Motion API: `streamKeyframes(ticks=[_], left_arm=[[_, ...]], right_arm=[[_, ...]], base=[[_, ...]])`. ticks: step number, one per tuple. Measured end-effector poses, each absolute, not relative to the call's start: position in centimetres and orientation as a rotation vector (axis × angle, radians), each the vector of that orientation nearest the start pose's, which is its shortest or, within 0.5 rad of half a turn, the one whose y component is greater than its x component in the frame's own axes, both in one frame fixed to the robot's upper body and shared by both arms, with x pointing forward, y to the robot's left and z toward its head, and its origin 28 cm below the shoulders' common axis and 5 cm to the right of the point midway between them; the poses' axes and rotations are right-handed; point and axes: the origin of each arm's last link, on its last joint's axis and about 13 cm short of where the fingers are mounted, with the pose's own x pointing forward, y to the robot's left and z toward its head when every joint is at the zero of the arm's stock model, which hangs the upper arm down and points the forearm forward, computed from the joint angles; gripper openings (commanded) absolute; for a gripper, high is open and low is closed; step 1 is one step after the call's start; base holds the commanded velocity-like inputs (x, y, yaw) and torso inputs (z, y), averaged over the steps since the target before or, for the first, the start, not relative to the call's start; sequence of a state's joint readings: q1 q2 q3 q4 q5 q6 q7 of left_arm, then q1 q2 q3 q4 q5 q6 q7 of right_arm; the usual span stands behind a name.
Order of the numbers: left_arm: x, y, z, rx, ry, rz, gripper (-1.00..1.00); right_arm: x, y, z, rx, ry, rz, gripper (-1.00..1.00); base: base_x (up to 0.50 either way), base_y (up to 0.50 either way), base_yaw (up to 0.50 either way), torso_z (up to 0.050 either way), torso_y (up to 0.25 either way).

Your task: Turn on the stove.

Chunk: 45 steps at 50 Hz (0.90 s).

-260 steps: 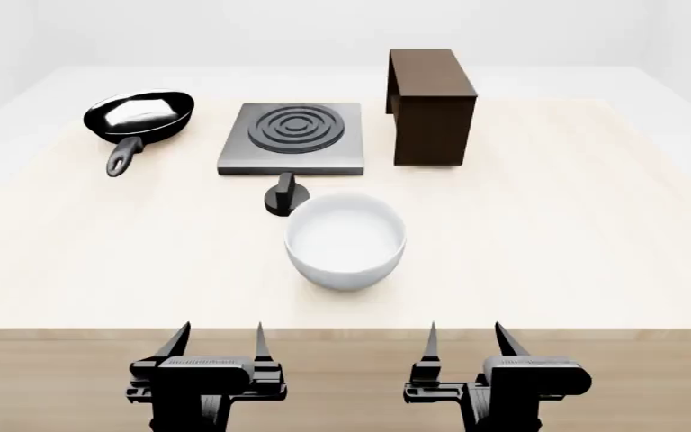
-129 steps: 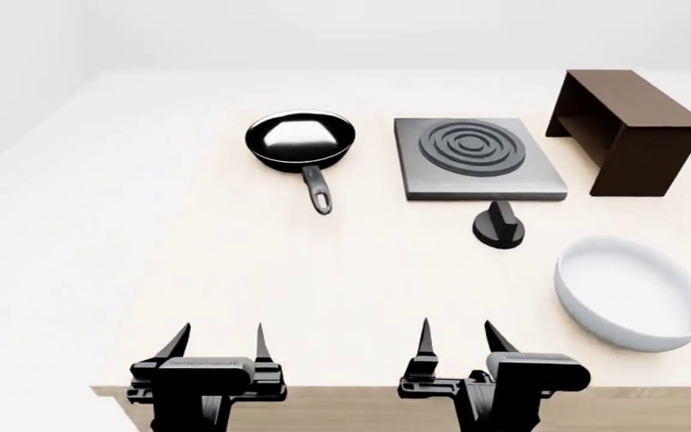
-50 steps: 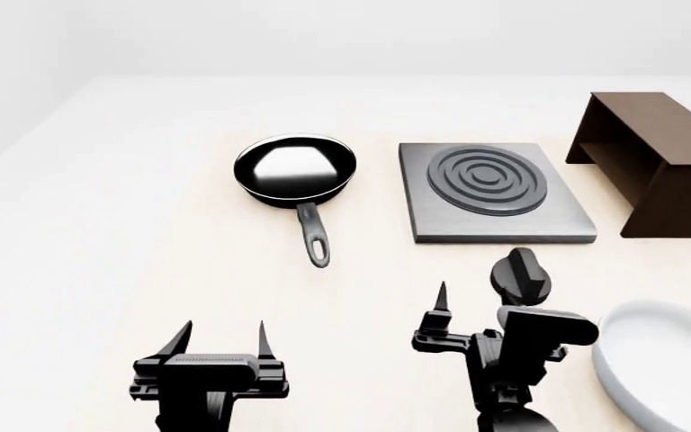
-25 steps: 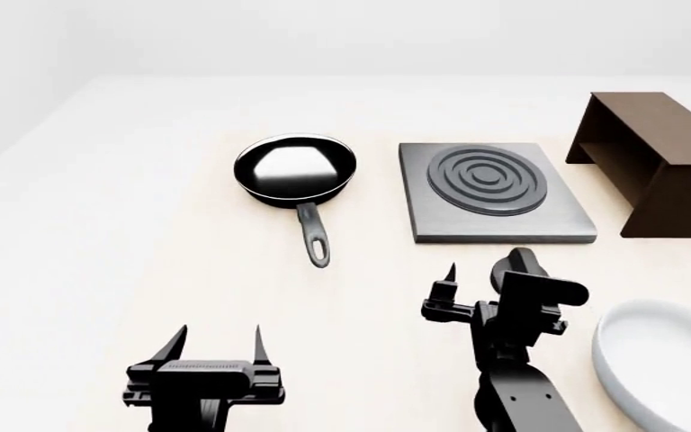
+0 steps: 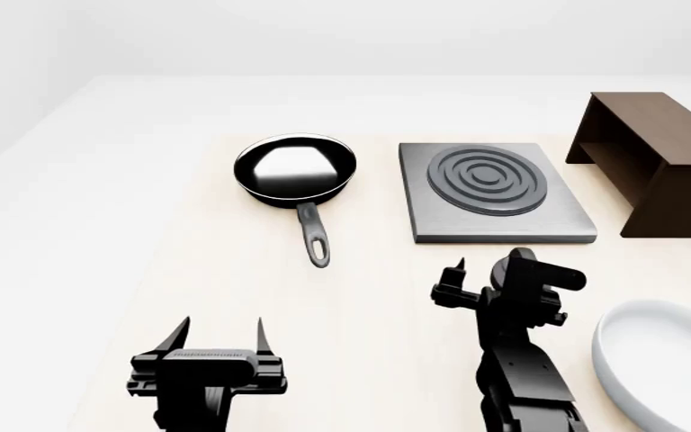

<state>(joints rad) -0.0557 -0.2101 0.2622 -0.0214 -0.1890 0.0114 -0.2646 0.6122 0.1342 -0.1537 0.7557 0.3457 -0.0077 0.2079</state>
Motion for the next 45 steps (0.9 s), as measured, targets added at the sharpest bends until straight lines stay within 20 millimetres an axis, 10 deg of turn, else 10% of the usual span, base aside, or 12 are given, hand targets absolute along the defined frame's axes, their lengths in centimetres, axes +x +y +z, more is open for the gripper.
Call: streamKeyframes(ticks=[45], left_arm=[[22.1,20.4,1.6,0.038,0.0,0.011,1.0]], right_arm=[[35.0,-12.9,1.4,0.178,0.175,-0.265,1.0]], base=[[0.0,0.0,0.0,0.0,0.0]])
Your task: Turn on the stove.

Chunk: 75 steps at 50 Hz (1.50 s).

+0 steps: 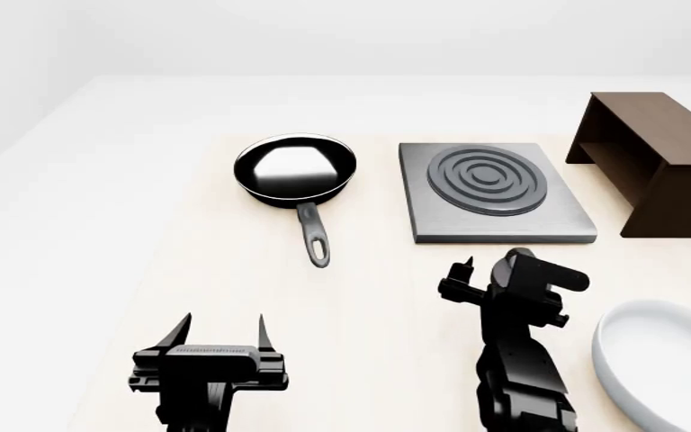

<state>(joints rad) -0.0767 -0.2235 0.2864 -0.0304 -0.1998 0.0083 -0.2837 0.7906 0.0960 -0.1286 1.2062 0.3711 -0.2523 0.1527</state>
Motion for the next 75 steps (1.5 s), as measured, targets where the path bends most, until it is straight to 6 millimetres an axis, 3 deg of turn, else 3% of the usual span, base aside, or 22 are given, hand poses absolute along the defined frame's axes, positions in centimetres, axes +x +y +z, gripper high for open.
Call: streamKeyframes(ticks=[14,24,41,58,75], left_arm=[[22.1,20.4,1.7,0.038,-0.001,0.011,1.0],[21.7,20.4,1.6,0.038,-0.002,0.01,1.0],[20.5,20.7,1.4,0.037,-0.001,0.01,1.0],[20.8,20.7,1.4,0.037,0.0,0.01,1.0],[21.8,20.4,1.5,0.037,-0.002,0.008,1.0]], right_arm=[[35.0,-12.8,1.3,0.208,0.157,-0.298,1.0],[34.8,-13.5,1.4,0.278,0.112,-0.415,1.0],[34.5,-13.1,1.1,0.3,0.092,-0.428,1.0],[34.1,-13.1,1.4,0.324,0.07,-0.443,1.0],[31.7,-11.0,3.1,0.297,-0.004,-0.32,1.0]], base=[[0.0,0.0,0.0,0.0,0.0],[0.0,0.0,0.0,0.0,0.0],[0.0,0.0,0.0,0.0,0.0],[0.0,0.0,0.0,0.0,0.001],[0.0,0.0,0.0,0.0,0.0]])
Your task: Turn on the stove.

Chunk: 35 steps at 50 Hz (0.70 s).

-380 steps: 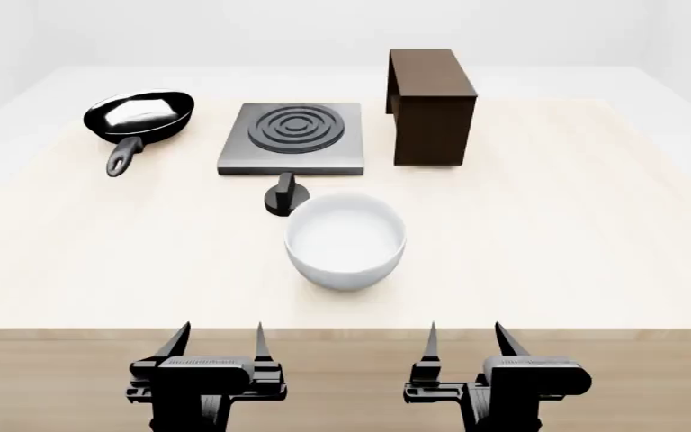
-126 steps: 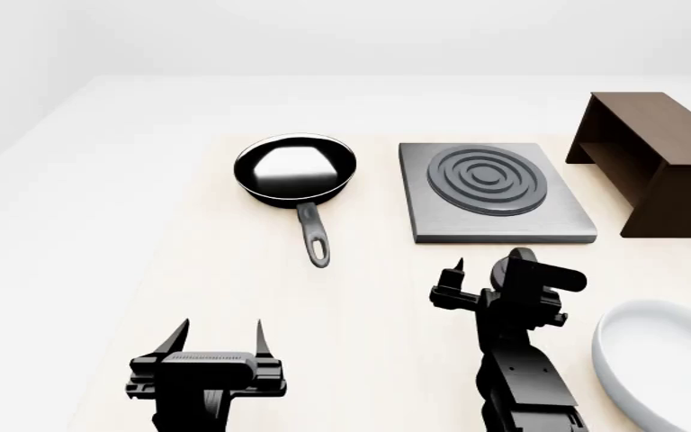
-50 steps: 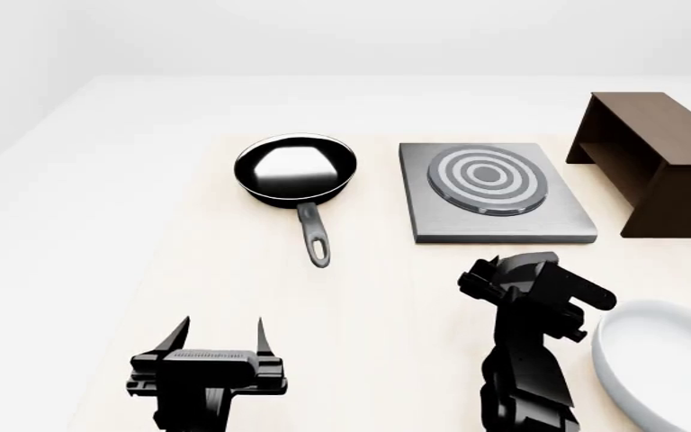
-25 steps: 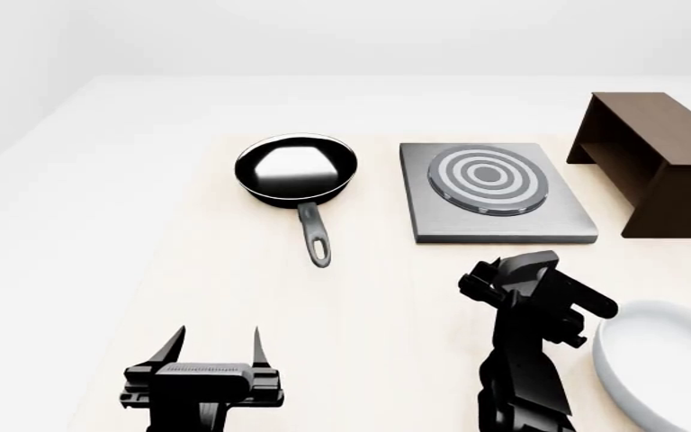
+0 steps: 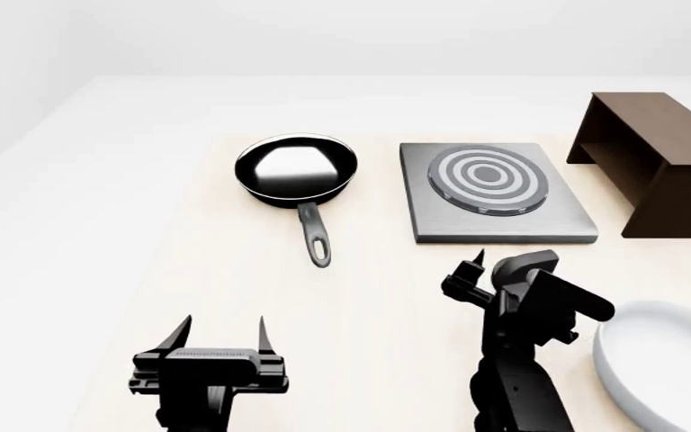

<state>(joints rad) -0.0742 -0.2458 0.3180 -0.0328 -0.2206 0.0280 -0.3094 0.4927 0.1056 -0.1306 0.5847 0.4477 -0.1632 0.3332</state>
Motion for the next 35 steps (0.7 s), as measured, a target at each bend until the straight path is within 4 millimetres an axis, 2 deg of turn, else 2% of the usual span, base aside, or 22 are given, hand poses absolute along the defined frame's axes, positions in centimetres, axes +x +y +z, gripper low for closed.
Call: streamKeyframes(ticks=[12,17,21,30,35], left_arm=[[21.9,20.3,1.4,0.036,-0.003,0.007,1.0],[21.9,20.3,1.4,0.035,-0.003,0.006,1.0],[21.9,20.3,1.4,0.035,-0.003,0.006,1.0],[21.8,20.2,1.3,0.032,-0.003,0.005,1.0],[21.6,20.3,1.2,0.029,-0.003,0.004,1.0]], right_arm=[[28.7,-9.2,4.5,0.26,-0.066,-0.207,1.0],[26.2,-8.7,5.0,0.238,-0.125,-0.152,1.0],[22.4,-8.5,5.0,0.202,-0.214,-0.105,1.0],[12.2,-7.6,5.3,0.117,-0.418,0.026,1.0],[7.7,-7.2,5.9,0.065,-0.535,0.102,1.0]], base=[[0.0,0.0,0.0,0.0,0.0],[0.0,0.0,0.0,0.0,0.0],[0.0,0.0,0.0,0.0,0.0],[0.0,0.0,0.0,0.0,0.0],[0.0,0.0,0.0,0.0,0.0]])
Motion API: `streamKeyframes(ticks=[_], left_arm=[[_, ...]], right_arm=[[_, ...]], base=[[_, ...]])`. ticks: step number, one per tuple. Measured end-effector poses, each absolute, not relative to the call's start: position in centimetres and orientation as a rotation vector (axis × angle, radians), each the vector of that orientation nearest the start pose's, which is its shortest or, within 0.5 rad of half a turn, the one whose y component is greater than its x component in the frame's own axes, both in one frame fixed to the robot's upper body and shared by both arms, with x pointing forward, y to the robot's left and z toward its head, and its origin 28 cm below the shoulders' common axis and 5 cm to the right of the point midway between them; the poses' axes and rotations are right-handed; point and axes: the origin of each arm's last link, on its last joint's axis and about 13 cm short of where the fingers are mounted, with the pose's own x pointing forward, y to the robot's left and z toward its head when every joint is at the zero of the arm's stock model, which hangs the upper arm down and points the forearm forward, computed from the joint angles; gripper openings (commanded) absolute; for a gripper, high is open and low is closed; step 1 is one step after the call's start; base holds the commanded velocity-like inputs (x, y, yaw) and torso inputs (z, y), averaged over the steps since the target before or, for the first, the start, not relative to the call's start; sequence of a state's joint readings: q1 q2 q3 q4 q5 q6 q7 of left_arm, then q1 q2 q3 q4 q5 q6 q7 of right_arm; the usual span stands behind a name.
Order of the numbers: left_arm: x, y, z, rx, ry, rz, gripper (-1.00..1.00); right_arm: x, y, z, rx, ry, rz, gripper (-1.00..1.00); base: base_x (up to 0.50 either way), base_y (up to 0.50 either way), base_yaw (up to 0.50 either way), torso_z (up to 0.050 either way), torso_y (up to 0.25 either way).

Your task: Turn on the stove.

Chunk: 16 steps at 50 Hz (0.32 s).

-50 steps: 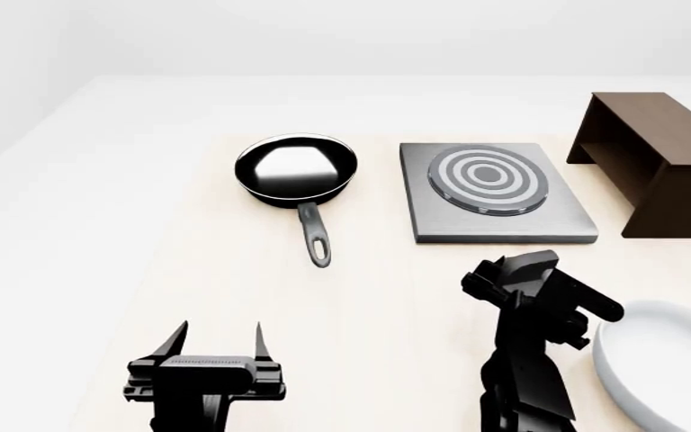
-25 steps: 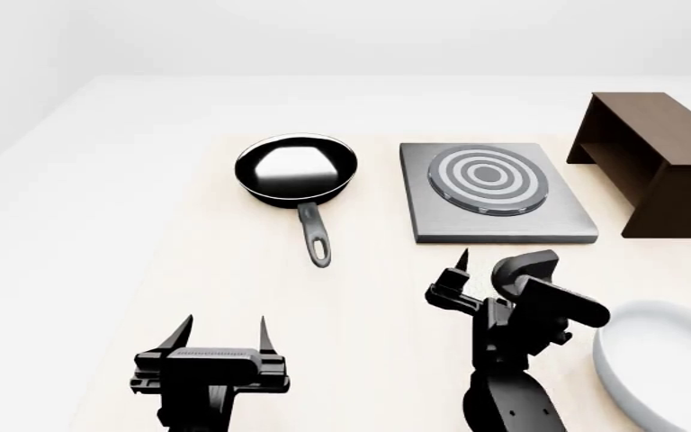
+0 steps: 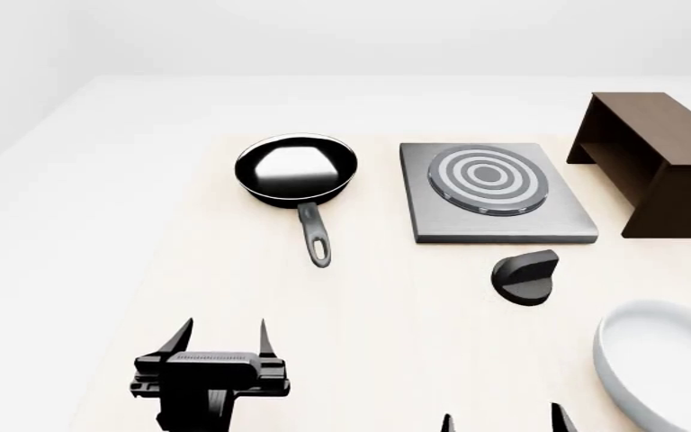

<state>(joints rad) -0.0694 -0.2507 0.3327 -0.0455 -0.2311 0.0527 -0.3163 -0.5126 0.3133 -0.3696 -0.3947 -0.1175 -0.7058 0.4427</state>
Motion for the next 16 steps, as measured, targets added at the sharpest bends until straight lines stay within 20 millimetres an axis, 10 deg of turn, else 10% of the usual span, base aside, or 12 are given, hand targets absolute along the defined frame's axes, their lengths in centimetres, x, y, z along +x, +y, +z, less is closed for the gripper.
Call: streamKeyframes(ticks=[16], left_arm=[[21.2,20.3,1.0,0.021,-0.002,0.002,1.0]], right_arm=[[1.6,-6.1,7.4,0.051,-0.69,0.312,1.0]], base=[[0.0,0.0,0.0,0.0,0.0]])
